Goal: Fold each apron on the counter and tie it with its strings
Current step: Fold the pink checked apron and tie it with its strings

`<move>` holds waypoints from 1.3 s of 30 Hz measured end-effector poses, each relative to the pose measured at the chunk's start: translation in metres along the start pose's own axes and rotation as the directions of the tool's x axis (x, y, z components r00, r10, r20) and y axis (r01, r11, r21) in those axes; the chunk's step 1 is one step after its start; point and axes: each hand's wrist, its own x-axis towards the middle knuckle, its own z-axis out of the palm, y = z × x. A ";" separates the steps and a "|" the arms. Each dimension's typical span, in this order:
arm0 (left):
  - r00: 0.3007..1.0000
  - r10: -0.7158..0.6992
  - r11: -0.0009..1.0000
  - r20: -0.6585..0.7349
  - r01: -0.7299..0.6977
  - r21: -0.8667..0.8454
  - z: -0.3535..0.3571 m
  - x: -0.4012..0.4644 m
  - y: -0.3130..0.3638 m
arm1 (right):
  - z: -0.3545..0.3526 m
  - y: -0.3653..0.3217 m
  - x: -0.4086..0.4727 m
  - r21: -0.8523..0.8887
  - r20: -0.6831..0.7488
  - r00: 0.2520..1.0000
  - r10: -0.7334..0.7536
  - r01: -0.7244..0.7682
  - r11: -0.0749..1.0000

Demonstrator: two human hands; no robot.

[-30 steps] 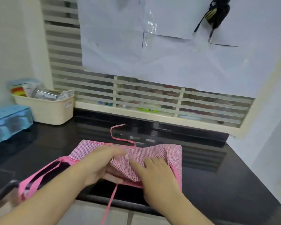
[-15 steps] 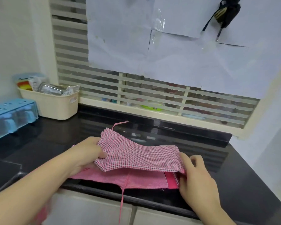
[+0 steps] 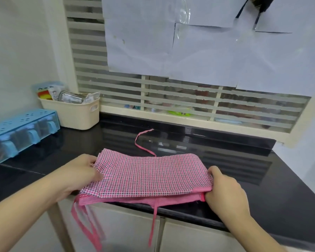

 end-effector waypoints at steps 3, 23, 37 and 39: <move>0.997 0.044 0.997 -0.068 -0.039 0.070 0.011 0.002 0.002 | -0.002 0.004 -0.001 -0.041 -0.033 0.999 -0.002 0.001 0.999; 0.949 0.254 0.563 0.186 -0.302 0.770 0.135 -0.002 0.023 | -0.052 0.022 0.023 -0.113 0.579 0.793 -0.190 0.309 0.944; 0.900 0.379 0.545 0.214 -0.404 0.735 0.139 0.055 0.036 | 0.043 -0.018 0.043 -0.044 0.336 0.921 -0.196 0.223 0.974; 0.918 0.351 0.594 0.186 -0.371 0.714 0.139 0.056 0.044 | 0.042 -0.021 0.046 -0.060 0.362 0.912 -0.192 0.228 0.972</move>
